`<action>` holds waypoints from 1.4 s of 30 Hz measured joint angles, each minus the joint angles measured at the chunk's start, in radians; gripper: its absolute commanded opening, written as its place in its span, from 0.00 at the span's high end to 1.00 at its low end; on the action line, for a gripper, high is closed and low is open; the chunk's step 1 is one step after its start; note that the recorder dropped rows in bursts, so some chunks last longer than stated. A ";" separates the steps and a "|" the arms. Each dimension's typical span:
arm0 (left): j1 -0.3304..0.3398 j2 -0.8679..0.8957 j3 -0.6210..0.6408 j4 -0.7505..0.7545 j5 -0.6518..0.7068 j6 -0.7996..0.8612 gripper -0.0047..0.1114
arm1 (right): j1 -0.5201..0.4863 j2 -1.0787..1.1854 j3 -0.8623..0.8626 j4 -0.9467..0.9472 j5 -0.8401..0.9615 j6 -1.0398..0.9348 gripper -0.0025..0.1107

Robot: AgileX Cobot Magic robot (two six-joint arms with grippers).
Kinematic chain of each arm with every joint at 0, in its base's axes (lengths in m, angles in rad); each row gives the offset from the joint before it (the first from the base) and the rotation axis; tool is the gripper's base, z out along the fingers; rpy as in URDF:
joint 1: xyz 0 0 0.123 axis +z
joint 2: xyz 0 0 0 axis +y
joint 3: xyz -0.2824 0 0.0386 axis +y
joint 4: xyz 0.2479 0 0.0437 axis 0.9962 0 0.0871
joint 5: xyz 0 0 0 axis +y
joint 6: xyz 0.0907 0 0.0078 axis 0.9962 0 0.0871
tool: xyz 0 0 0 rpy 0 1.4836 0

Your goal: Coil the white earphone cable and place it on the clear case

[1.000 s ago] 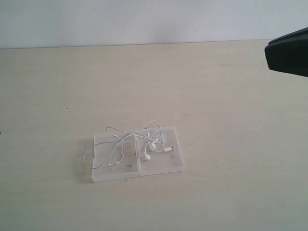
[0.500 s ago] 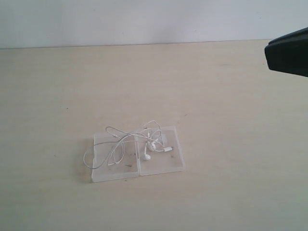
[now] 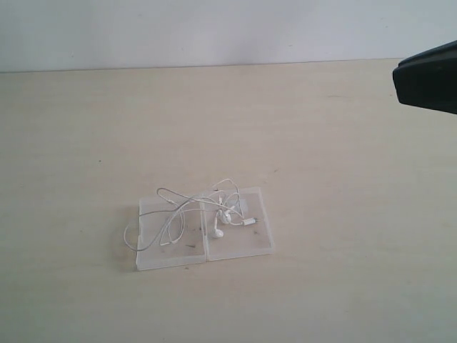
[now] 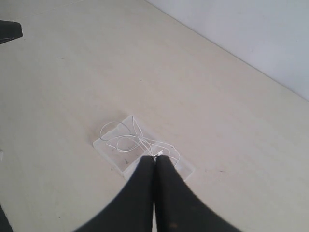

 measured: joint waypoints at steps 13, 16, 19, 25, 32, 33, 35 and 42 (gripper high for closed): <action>0.135 -0.161 0.000 0.062 0.231 -0.044 0.96 | 0.000 0.000 0.000 0.000 0.000 0.000 0.98; 0.138 -0.175 0.000 0.072 0.261 -0.032 0.96 | 0.000 0.000 0.000 0.000 0.000 0.000 0.98; 0.138 -0.183 0.000 0.117 0.272 0.002 0.96 | 0.000 0.000 0.000 0.000 0.000 0.000 0.98; 0.138 -0.186 0.000 0.156 0.274 0.025 0.96 | 0.000 0.000 0.000 0.000 0.000 0.000 0.98; 0.138 -0.186 0.000 0.160 0.274 0.027 0.96 | 0.000 0.000 0.000 0.000 0.000 0.000 0.98; 0.138 -0.186 0.000 0.160 0.276 0.027 0.96 | 0.000 0.000 0.000 0.000 0.000 0.000 0.98; 0.138 -0.186 0.000 0.160 0.276 0.027 0.96 | 0.000 0.000 0.000 0.000 0.000 0.000 0.98; 0.138 -0.186 0.000 0.160 0.276 0.027 0.96 | 0.000 -0.007 0.000 0.000 0.000 0.000 0.98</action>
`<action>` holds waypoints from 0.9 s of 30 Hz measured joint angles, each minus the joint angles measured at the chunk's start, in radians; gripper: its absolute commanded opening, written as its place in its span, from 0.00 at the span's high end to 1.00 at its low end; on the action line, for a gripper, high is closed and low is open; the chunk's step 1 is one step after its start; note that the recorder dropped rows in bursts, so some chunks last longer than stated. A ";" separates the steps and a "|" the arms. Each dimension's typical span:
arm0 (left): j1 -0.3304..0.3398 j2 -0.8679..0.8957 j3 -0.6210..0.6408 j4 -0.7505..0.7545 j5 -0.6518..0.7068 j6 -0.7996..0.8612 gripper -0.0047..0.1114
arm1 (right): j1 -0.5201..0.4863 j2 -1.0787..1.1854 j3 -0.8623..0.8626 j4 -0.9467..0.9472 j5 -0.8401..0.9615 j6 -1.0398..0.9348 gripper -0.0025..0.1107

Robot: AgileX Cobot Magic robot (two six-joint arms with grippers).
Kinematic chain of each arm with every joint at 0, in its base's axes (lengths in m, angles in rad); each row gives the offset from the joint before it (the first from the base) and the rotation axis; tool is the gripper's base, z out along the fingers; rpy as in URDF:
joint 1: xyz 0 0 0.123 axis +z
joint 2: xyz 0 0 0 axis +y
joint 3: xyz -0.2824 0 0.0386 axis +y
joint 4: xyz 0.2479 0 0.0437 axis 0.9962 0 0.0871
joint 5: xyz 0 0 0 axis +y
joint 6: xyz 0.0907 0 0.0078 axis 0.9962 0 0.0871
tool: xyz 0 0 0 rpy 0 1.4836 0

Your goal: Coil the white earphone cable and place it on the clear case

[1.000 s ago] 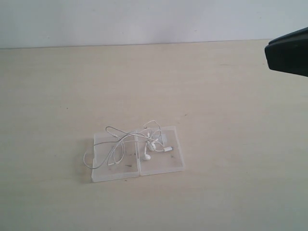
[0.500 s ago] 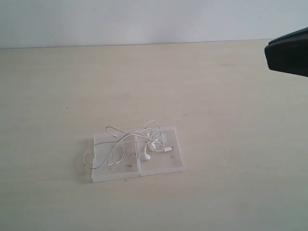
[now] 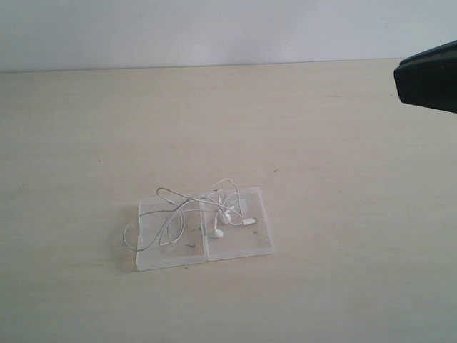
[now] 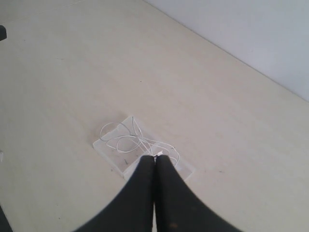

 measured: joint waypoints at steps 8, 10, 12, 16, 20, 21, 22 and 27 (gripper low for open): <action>0.000 0.000 0.000 0.001 0.000 0.002 0.96 | -0.144 -0.135 0.019 0.016 -0.072 -0.018 0.98; 0.000 0.000 0.000 0.001 0.000 0.002 0.96 | -0.230 -0.205 0.055 0.042 -0.138 -0.018 0.98; 0.000 0.000 0.000 0.001 0.000 0.002 0.96 | -0.325 -0.285 0.110 0.068 -0.213 -0.018 0.98; 0.000 0.000 0.000 0.001 0.000 0.002 0.96 | -0.490 -0.460 0.233 0.094 -0.309 -0.018 0.98; 0.000 0.000 0.000 0.001 0.000 0.002 0.96 | -0.562 -0.599 0.310 0.090 -0.328 -0.020 0.98; 0.000 0.000 0.000 0.001 0.000 0.002 0.96 | -0.566 -0.624 0.321 0.089 -0.328 -0.020 0.98; 0.000 0.000 0.000 0.001 0.000 0.002 0.96 | -0.568 -0.644 0.327 0.089 -0.328 -0.020 0.98; 0.000 0.000 0.000 0.002 0.000 0.002 0.96 | -0.570 -0.684 0.329 0.088 -0.332 -0.020 0.98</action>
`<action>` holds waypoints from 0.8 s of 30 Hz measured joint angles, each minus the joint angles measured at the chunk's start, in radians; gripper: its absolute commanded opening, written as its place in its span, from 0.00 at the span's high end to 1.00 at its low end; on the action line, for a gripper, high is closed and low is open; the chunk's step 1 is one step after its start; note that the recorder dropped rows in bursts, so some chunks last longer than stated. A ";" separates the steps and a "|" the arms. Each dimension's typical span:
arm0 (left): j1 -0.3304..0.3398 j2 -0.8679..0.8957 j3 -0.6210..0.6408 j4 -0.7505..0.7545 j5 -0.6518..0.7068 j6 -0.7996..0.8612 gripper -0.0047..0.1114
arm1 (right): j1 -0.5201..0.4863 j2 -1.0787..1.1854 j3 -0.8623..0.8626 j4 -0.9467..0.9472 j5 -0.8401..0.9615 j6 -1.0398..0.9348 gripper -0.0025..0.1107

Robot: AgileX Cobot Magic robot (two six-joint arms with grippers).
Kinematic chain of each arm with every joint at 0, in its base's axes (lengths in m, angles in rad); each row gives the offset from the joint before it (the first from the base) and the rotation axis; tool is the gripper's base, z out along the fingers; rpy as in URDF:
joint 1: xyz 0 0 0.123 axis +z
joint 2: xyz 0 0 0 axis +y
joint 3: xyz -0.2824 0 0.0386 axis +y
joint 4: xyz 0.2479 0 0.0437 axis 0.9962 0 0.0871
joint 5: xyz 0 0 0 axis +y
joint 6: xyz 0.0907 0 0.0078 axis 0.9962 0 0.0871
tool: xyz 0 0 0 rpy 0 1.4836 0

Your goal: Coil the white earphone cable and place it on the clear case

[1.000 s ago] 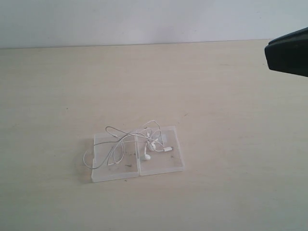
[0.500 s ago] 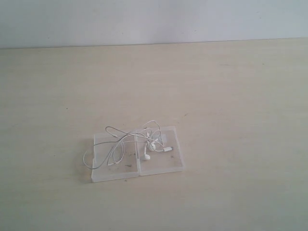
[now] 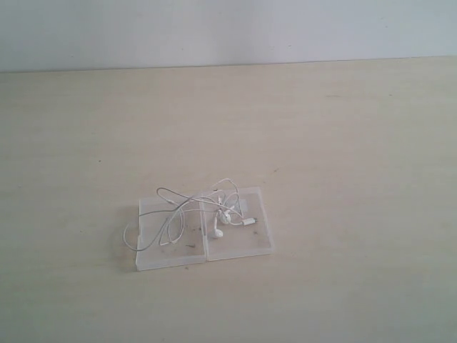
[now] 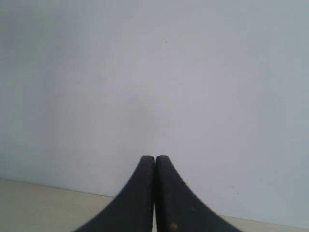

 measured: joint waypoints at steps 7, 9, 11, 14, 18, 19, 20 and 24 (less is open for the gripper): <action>0.000 0.000 0.000 0.000 0.002 0.000 0.96 | -0.013 -0.034 0.071 -0.009 -0.018 0.000 0.98; 0.000 0.000 0.000 0.000 0.002 0.000 0.96 | -0.038 -0.036 0.110 -0.022 -0.031 0.000 0.98; 0.000 0.000 0.000 0.000 0.005 0.000 0.96 | -0.064 -0.036 0.142 -0.035 -0.049 0.000 0.98; 0.000 0.000 0.000 0.000 0.005 0.000 0.96 | -0.109 -0.036 0.187 -0.043 -0.080 0.004 0.98; 0.000 0.000 0.000 0.000 0.008 0.000 0.96 | -0.151 -0.036 0.259 -0.071 -0.149 0.038 0.98; 0.000 0.000 0.000 0.000 0.008 0.000 0.96 | -0.156 -0.036 0.282 -0.087 -0.169 0.058 0.98; 0.000 0.000 0.000 0.000 0.008 0.000 0.96 | -0.159 -0.036 0.300 -0.107 -0.182 0.078 0.98; 0.000 0.000 0.000 0.000 0.008 0.000 0.96 | -0.161 -0.036 0.400 -0.177 -0.223 0.174 0.98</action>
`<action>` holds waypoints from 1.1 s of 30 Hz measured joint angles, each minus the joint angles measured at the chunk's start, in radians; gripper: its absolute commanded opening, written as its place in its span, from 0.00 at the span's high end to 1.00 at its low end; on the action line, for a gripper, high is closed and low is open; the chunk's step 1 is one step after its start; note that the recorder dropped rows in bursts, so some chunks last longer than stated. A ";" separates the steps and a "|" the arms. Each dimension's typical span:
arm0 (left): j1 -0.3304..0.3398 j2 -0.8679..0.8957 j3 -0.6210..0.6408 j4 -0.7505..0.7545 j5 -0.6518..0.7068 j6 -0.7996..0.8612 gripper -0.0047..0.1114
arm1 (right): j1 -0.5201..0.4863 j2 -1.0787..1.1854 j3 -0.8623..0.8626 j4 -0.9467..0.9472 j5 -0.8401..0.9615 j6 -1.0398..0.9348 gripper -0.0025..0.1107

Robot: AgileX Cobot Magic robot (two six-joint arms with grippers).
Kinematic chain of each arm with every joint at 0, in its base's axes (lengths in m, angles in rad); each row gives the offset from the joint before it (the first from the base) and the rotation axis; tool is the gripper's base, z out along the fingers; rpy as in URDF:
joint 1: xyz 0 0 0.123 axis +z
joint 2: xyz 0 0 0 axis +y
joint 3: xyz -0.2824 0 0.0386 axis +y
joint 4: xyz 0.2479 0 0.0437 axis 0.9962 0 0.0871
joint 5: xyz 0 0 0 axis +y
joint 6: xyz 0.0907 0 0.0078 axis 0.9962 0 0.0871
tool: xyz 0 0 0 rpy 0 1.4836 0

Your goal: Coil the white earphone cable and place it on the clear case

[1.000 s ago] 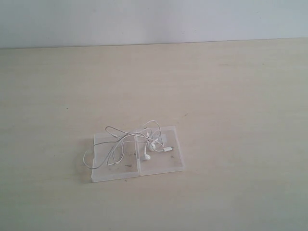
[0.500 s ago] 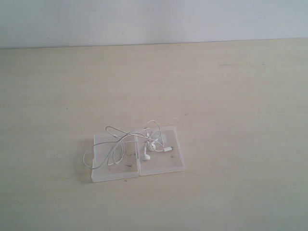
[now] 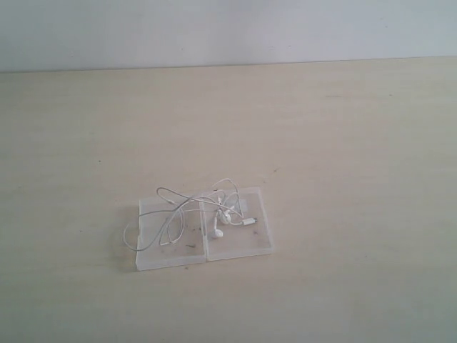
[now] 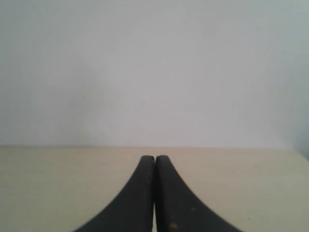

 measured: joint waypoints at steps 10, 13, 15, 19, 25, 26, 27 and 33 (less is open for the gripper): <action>0.000 0.000 0.000 0.000 0.000 0.002 0.96 | 0.000 0.002 0.134 -0.034 -0.042 0.053 0.98; 0.000 0.000 0.000 0.000 0.000 0.002 0.96 | 0.000 0.002 0.134 -0.041 -0.028 0.052 0.98; 0.000 0.000 0.000 0.000 0.000 0.002 0.96 | 0.000 0.002 0.134 -0.053 0.012 0.052 0.98; 0.000 0.000 0.000 0.000 0.002 0.002 0.96 | 0.000 0.002 0.134 -0.064 0.062 0.052 0.98; 0.000 0.000 0.000 0.000 0.002 0.002 0.96 | 0.000 0.002 0.134 -0.066 0.071 0.052 0.98; 0.000 0.000 0.000 0.000 0.002 0.002 0.96 | 0.000 0.002 0.134 -0.066 0.071 0.052 0.98; 0.000 0.000 0.000 0.000 0.002 0.002 0.96 | 0.000 0.002 0.134 -0.066 0.071 0.052 0.98; 0.000 0.000 0.000 0.000 0.007 0.002 0.96 | 0.000 0.002 0.134 -0.066 0.071 0.055 0.98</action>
